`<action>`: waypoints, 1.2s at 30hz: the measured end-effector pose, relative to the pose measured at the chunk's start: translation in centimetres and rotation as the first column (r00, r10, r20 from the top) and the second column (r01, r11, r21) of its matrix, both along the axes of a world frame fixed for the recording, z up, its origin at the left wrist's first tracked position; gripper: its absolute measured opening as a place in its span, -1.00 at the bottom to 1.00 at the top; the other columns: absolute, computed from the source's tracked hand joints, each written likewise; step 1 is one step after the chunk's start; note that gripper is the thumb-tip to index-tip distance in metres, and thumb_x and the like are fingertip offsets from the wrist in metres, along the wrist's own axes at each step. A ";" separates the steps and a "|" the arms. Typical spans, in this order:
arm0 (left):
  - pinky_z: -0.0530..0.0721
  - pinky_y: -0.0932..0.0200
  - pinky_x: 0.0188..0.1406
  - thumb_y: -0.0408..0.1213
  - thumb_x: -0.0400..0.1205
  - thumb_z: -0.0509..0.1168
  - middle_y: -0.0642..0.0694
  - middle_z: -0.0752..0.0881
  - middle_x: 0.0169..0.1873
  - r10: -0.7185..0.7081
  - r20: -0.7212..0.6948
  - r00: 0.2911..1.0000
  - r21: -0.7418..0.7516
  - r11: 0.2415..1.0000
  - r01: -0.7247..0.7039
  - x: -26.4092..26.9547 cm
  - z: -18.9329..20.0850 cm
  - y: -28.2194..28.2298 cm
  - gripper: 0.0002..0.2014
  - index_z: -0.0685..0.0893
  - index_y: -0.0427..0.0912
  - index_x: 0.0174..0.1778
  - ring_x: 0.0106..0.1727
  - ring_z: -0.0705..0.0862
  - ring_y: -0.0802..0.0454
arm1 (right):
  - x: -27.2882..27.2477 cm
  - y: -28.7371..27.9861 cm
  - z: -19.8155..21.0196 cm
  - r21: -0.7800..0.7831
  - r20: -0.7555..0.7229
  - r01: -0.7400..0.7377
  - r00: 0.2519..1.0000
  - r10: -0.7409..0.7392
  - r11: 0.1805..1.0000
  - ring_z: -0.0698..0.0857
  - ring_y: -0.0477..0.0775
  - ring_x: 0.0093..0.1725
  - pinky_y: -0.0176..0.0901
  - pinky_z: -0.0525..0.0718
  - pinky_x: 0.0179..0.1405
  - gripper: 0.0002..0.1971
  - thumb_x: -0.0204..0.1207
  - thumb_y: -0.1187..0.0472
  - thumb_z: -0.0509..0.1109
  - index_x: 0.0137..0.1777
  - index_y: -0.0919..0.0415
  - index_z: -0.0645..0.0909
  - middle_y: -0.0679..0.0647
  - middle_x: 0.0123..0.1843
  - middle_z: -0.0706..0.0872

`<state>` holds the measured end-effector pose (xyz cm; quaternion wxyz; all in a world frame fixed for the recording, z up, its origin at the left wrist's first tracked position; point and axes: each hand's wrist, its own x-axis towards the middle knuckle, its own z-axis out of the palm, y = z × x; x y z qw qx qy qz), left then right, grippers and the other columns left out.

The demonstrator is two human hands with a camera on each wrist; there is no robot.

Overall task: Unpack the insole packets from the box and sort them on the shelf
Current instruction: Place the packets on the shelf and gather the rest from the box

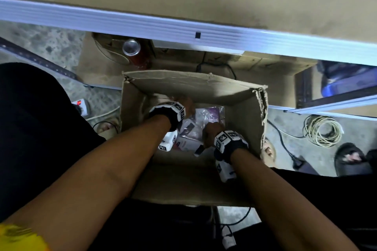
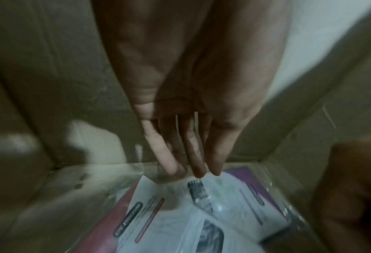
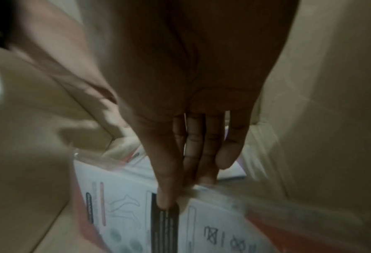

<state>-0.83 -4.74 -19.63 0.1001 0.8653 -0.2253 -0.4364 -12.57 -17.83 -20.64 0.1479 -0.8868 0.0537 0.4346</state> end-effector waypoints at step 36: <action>0.69 0.00 0.14 -0.38 0.57 0.24 -0.13 0.78 -0.08 -0.177 -0.070 0.982 0.062 0.981 0.182 -1.7 -2.8 1.4 -0.84 0.74 -0.18 -0.19 -0.02 0.73 -0.15 | -2.1 1.4 4.1 0.106 -0.056 -0.080 0.995 0.086 0.991 0.60 0.23 0.42 -0.07 0.52 0.37 -0.62 0.57 0.35 0.41 0.39 0.34 0.63 0.24 0.38 0.67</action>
